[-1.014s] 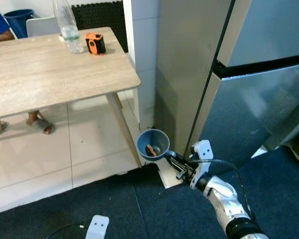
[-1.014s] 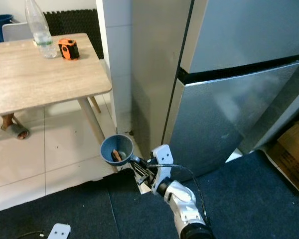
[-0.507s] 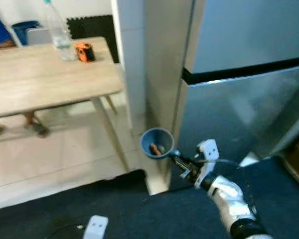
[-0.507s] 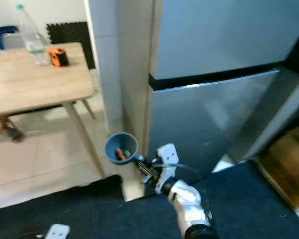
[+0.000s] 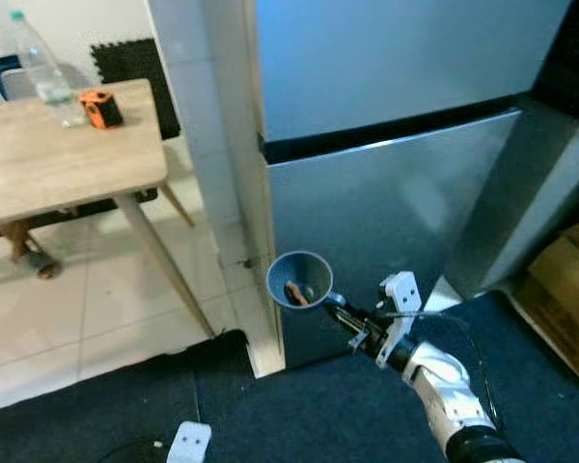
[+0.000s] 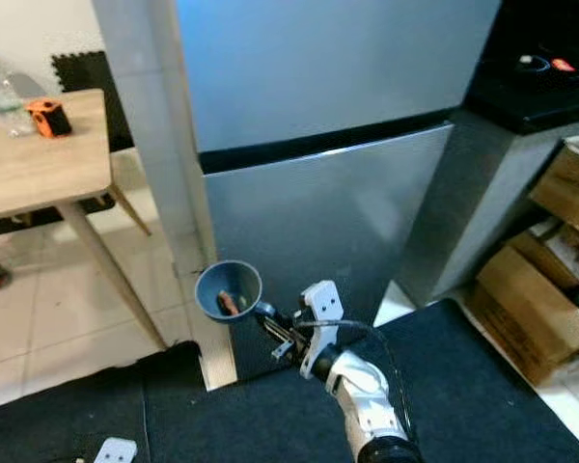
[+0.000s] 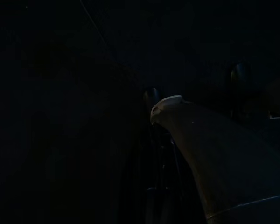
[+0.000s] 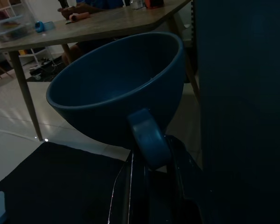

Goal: Restocking fridge

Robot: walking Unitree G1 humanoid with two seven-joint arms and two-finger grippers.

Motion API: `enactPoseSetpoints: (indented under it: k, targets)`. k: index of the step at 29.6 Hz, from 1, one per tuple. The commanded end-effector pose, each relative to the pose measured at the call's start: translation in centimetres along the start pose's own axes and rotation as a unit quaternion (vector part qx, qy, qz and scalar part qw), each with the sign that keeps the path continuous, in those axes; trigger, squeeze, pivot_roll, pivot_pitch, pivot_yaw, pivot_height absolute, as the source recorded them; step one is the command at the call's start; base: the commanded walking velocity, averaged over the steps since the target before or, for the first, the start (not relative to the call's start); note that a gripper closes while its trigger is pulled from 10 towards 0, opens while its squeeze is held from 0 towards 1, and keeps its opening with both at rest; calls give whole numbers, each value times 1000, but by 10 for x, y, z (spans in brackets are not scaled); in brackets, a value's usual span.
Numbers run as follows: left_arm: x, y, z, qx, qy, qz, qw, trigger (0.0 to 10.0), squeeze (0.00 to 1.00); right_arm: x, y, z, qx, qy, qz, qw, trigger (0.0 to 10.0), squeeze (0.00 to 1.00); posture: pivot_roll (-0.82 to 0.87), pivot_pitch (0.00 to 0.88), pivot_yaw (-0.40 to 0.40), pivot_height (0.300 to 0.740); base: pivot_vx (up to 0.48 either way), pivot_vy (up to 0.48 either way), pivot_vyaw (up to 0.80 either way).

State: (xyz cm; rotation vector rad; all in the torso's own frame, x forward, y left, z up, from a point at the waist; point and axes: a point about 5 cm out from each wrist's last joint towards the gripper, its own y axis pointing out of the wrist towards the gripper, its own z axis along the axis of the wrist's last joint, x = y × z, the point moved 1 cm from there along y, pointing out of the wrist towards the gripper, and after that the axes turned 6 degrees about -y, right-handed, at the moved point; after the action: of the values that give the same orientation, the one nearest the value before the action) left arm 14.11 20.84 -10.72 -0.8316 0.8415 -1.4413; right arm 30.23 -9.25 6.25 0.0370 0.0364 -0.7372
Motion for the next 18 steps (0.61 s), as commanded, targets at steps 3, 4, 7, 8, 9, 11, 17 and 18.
enactPoseSetpoints:
  k: [3, 4, 7, 8, 9, 11, 17, 18]
  targets:
    - [-2, -2, -11, -16, -13, 7, 1000, 10000, 0, -5, 3, 3, 11, 4, 9, 1000, 10000, 0, -43, 60, -8, 740, 0, 0, 0]
    - [-3, -2, -10, -14, -15, 9, 1000, 10000, 0, -5, 3, 3, 11, 4, 10, 1000, 10000, 0, -43, 60, -8, 740, 0, 0, 0]
    - [-3, -2, -8, -11, -17, 10, 1000, 10000, 0, -5, 3, 3, 9, 6, 12, 1000, 10000, 0, -43, 60, -8, 740, 0, 0, 0]
    - [-3, -2, -8, -11, -17, 10, 1000, 10000, 0, -5, 3, 3, 9, 6, 12, 1000, 10000, 0, -43, 60, -8, 740, 0, 0, 0]
    - [-3, -2, -7, -10, -17, 10, 1000, 10000, 0, -5, 3, 2, 8, 6, 13, 1000, 10000, 0, -43, 60, -8, 740, 0, 0, 0]
    - [-3, -1, -6, -7, -21, 11, 1000, 10000, 0, -7, 2, 0, 1, 10, 20, 1000, 10000, 0, -43, 60, -8, 740, 0, 0, 0]
    - [-2, 0, 5, 15, -37, 8, 999, 10000, 0, -18, -4, -12, -30, 9, 65, 997, 10000, 0, -42, 60, -12, 740, 0, 0, 0]
    - [-3, 1, 9, 21, -39, 9, 999, 10000, 0, -19, -5, -14, -36, 8, 70, 997, 10000, 0, -42, 60, -12, 740, 262, 0, 0]
